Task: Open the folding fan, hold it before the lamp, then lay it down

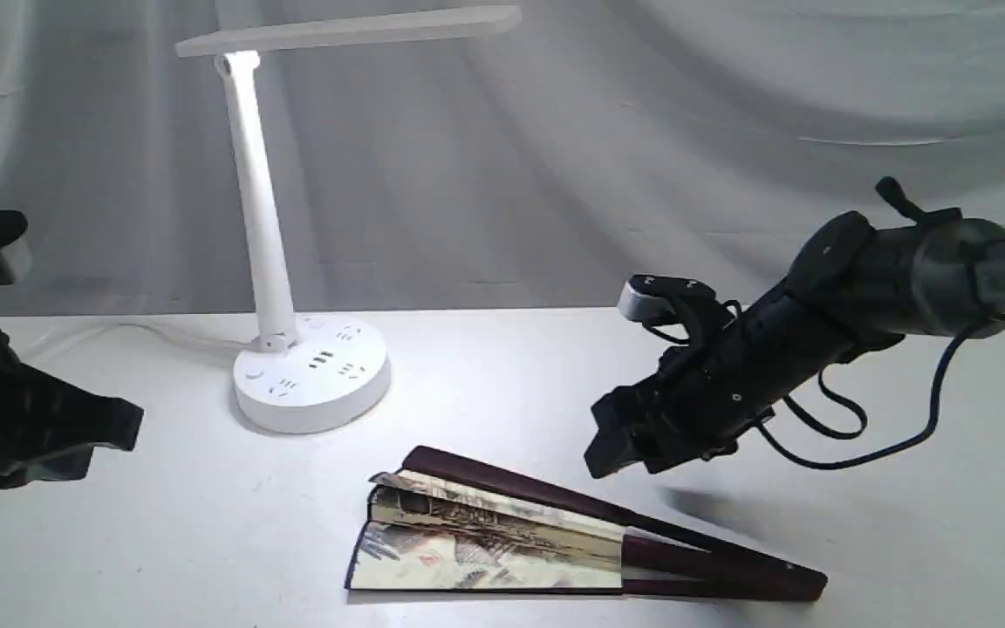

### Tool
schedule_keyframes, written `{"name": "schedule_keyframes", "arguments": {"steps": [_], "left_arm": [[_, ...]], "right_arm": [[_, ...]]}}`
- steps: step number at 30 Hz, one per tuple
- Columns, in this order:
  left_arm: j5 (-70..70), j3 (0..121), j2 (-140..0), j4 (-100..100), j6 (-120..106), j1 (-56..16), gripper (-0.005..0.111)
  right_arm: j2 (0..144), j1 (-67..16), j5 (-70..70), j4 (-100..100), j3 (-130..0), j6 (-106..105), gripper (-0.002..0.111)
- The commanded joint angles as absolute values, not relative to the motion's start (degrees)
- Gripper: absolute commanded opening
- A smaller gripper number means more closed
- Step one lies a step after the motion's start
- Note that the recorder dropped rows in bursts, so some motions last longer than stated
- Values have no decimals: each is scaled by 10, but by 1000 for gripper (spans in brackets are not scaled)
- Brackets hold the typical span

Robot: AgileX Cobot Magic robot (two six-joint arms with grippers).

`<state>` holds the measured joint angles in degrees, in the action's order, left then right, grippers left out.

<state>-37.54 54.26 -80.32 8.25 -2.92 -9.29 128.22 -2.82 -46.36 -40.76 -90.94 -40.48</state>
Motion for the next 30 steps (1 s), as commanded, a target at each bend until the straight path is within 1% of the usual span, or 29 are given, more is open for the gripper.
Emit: {"name": "schedule_keyframes", "arguments": {"steps": [1, 6, 12, 19, 30], "left_arm": [[-374, 549, -803, 87, -31, -96, 0], [-374, 549, -803, 87, -31, -96, 0], [-374, 549, -803, 87, -31, -96, 0], [-374, 549, -803, 87, -31, -96, 0], [-374, 549, -803, 87, -31, -96, 0]], "right_arm": [[1296, -25, -446, -435, -907, -403, 55], [1314, -25, -451, -473, -907, -402, 51], [1319, -25, -459, -508, -907, -402, 49], [1344, -25, -477, -538, -907, -402, 42], [1356, -26, -528, -565, -907, -422, 41]]}}
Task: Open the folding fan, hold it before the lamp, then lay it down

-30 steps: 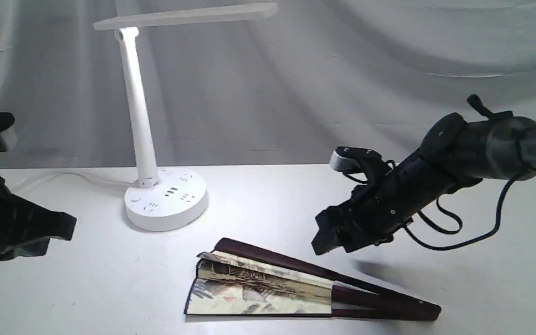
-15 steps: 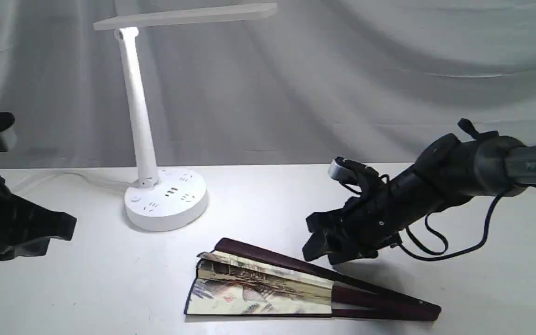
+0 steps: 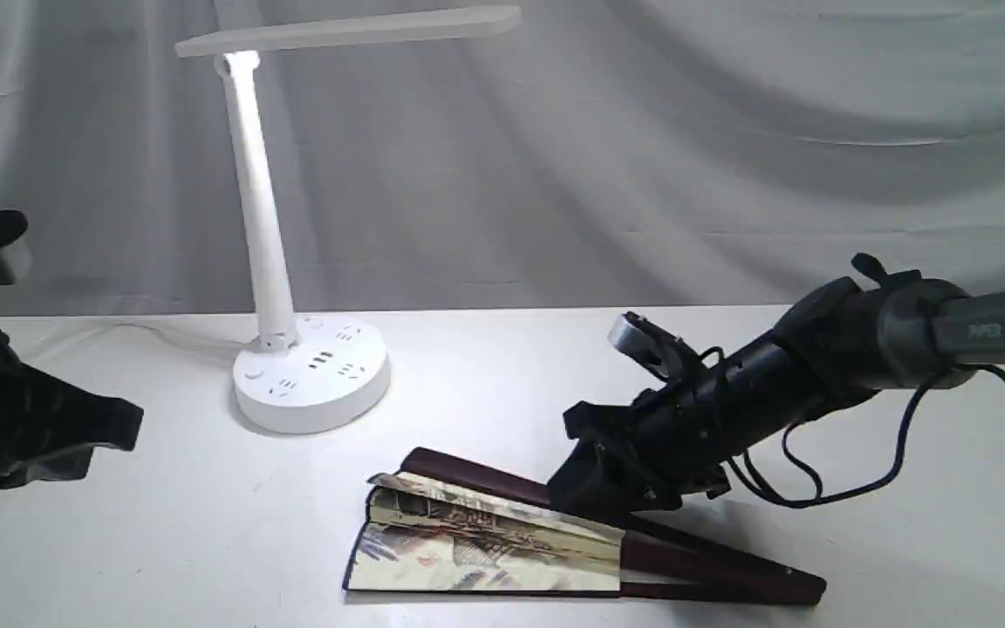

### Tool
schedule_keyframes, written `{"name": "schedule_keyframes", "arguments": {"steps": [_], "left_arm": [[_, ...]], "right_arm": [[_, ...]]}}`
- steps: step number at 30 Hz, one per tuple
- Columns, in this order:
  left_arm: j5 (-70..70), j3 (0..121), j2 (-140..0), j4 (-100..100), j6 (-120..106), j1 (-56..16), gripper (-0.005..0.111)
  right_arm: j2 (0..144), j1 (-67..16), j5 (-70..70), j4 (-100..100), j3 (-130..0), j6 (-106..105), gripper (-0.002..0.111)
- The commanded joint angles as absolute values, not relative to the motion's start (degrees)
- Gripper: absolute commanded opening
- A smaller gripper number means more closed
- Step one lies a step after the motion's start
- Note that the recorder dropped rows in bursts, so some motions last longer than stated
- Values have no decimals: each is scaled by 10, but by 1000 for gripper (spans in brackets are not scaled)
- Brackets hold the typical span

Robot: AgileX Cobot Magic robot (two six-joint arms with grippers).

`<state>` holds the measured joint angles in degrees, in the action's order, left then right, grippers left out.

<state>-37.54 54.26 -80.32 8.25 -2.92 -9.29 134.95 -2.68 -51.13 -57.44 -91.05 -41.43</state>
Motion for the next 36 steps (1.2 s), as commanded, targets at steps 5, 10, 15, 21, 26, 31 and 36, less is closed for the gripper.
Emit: {"name": "schedule_keyframes", "arguments": {"steps": [5, 10, 15, 21, 26, 31, 36], "left_arm": [[-374, 549, -803, 87, -31, -96, 0], [-374, 549, -803, 87, -31, -96, 0], [-374, 549, -803, 87, -31, -96, 0], [-374, 549, -803, 87, -31, -96, 0], [-374, 549, -803, 87, -31, -96, 0], [-374, 549, -803, 87, -31, -96, 0], [-373, 549, -803, 87, -31, -96, 0]], "right_arm": [[1356, -26, -539, -565, -907, -422, 41], [1356, -26, -567, -562, -907, -422, 41], [1356, -26, -576, -559, -907, -422, 41], [1356, -26, -585, -559, -907, -422, 32], [1356, -26, -575, -559, -907, -422, 12], [1356, -26, -573, -571, -907, -434, 0], [1356, -11, -610, -609, -907, -449, 0]]}}
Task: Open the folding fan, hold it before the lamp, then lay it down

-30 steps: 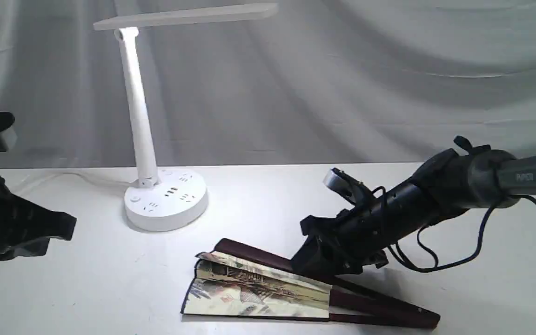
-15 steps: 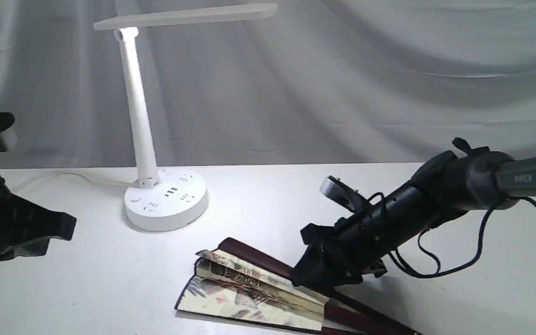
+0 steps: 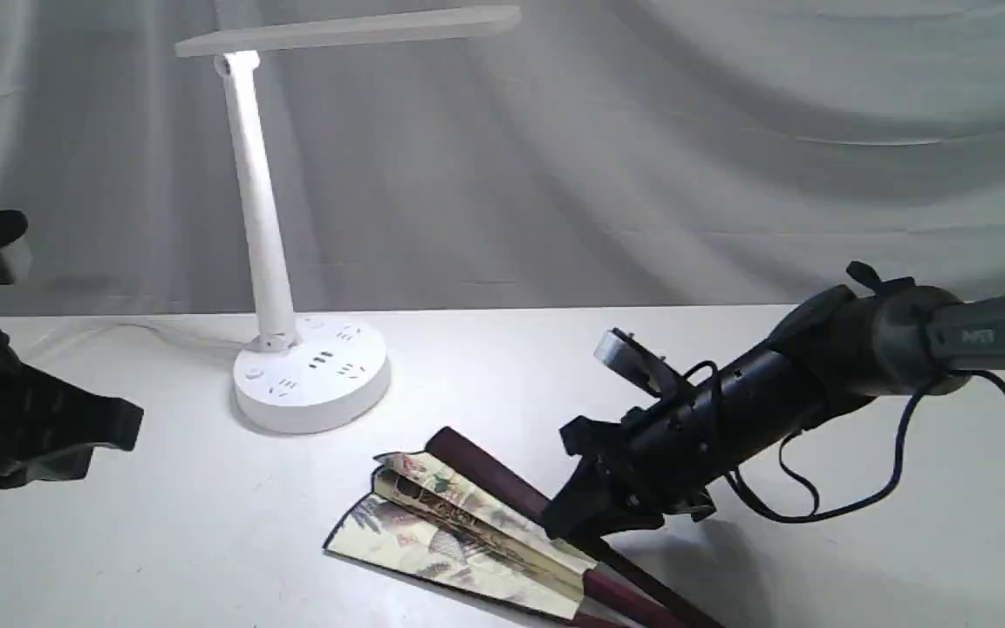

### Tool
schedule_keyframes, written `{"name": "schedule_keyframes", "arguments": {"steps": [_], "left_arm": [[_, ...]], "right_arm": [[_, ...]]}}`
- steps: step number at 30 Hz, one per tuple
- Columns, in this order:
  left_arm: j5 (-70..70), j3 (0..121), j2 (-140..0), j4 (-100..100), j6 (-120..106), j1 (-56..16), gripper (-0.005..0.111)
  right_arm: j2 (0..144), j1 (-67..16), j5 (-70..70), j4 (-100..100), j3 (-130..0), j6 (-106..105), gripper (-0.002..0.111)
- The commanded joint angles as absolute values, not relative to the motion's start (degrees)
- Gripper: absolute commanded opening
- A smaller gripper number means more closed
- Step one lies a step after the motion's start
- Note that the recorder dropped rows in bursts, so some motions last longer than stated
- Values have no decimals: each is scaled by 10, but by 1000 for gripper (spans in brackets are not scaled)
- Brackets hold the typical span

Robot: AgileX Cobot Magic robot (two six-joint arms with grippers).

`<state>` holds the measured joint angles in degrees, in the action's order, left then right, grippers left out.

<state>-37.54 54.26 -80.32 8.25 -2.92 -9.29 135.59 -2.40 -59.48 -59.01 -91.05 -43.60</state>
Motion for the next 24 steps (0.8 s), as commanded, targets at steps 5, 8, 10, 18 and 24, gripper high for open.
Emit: {"name": "schedule_keyframes", "arguments": {"steps": [5, 8, 10, 18, 24], "left_arm": [[-353, 549, -803, 87, -31, -96, 0], [-349, 549, -803, 81, -38, -96, 0], [-343, 549, -803, 78, -46, -96, 0], [-270, 549, -803, 78, -51, -96, 0], [-263, 549, -803, 78, -51, -96, 0]], "right_arm": [[1351, 18, -669, -659, -907, -475, 0], [1350, 33, -700, -674, -907, -487, 0], [1350, 40, -700, -688, -907, -496, 0], [1324, 69, -700, -715, -907, -490, 0], [1293, 74, -700, -715, -907, -466, 0]]}}
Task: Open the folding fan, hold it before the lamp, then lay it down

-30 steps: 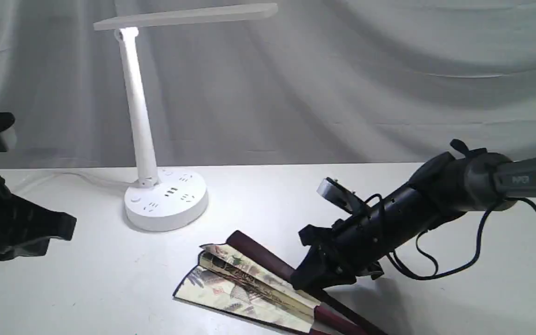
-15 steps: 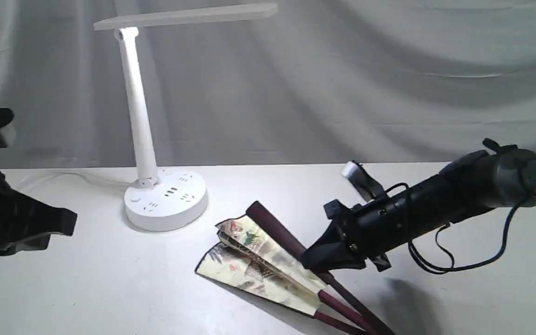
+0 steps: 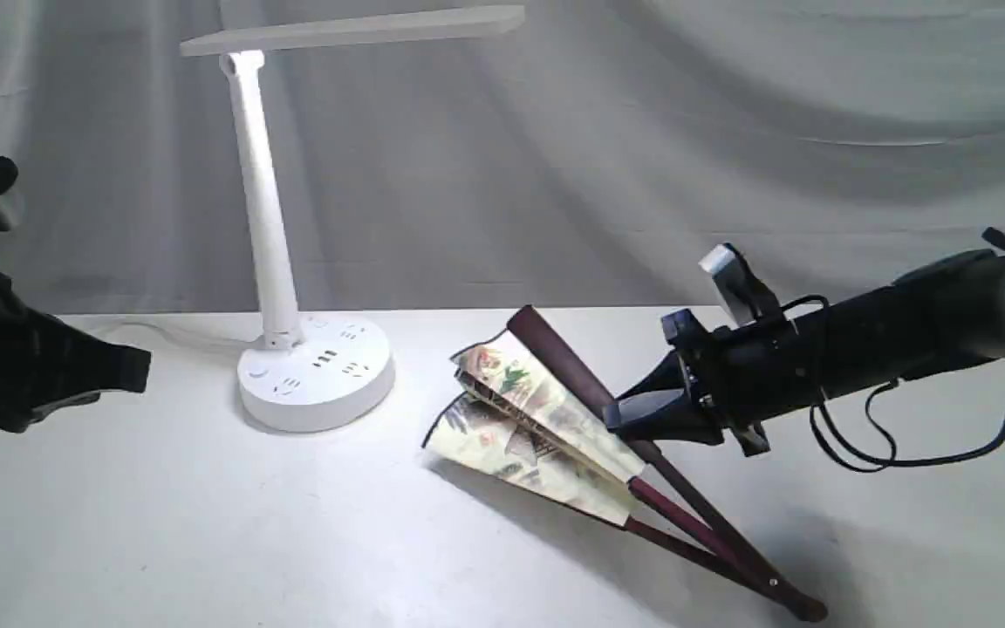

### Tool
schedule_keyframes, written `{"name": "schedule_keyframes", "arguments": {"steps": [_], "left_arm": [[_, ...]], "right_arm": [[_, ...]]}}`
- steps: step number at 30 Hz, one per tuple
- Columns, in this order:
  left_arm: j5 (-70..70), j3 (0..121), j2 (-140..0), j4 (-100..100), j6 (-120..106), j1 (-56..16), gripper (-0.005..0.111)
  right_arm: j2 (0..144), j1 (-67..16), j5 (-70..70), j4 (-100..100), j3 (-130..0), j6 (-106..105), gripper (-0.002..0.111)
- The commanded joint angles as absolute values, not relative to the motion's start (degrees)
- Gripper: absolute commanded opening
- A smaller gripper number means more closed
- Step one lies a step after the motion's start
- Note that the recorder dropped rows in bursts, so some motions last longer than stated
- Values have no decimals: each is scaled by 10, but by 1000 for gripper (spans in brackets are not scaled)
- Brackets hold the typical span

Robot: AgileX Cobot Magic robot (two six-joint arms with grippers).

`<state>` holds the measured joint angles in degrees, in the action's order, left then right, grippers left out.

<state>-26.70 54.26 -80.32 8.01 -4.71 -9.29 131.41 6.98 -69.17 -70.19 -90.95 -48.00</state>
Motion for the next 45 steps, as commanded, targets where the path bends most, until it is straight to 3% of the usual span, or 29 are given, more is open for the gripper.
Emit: {"name": "schedule_keyframes", "arguments": {"steps": [1, 28, 39, 45], "left_arm": [[-270, 549, -803, 78, -51, -96, 0], [-214, 543, -803, 70, -154, -96, 1], [161, 375, -803, 125, -151, -96, 0], [289, 314, -803, -31, -12, -96, 0]], "right_arm": [[1287, 74, -700, -715, -907, -460, 0], [1126, 75, -700, -684, -800, -421, 0], [1082, 75, -700, -666, -781, -421, 0], [1082, 75, -700, -664, -781, -437, 0]]}}
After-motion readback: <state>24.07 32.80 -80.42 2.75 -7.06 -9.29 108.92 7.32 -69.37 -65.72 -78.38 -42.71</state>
